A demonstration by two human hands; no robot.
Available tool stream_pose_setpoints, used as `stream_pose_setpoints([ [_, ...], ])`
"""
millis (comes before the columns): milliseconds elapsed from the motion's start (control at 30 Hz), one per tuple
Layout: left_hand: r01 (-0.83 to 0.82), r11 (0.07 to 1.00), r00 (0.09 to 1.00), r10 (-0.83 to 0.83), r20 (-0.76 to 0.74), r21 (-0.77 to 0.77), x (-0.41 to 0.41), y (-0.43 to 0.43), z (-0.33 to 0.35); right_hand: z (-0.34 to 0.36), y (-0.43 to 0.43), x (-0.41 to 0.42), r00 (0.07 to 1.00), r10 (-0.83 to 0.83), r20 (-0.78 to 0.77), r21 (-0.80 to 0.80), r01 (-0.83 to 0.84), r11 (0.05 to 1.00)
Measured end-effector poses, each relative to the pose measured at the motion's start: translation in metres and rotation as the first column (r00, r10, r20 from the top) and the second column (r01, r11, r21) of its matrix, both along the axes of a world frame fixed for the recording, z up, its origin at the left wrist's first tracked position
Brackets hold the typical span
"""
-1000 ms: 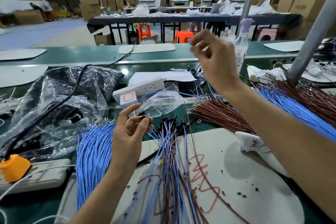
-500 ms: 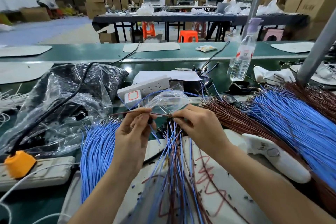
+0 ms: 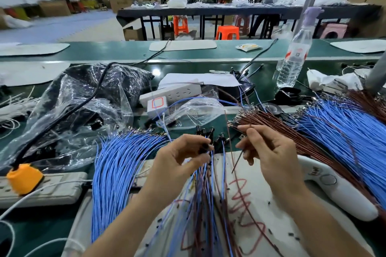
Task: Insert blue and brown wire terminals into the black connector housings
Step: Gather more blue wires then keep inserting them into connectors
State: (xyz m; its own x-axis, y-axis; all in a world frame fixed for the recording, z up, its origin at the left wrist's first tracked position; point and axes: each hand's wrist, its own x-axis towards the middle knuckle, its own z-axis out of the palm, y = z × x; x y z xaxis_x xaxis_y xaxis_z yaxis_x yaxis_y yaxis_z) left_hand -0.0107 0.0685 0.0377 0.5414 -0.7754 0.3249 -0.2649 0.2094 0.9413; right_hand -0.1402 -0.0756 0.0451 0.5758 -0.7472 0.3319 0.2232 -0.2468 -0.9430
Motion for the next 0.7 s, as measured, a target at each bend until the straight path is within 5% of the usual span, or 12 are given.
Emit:
stream_pose_setpoints([
  [100,0.071,0.995,0.981,-0.082,0.174,0.068,-0.006,-0.001,-0.004,0.003,0.01,0.001,0.99,0.105,0.089,0.054,-0.11,0.992],
  [267,0.09,0.991,0.971,-0.11,0.212,0.098,-0.004,-0.001,-0.005,0.007,0.021,0.0,0.958,0.201,0.203,0.089,-0.222,0.971],
  [700,0.058,0.989,0.96,-0.092,0.263,0.134,-0.002,-0.002,-0.003,0.01,0.026,-0.002,0.953,0.13,0.273,-0.024,-0.128,0.991],
])
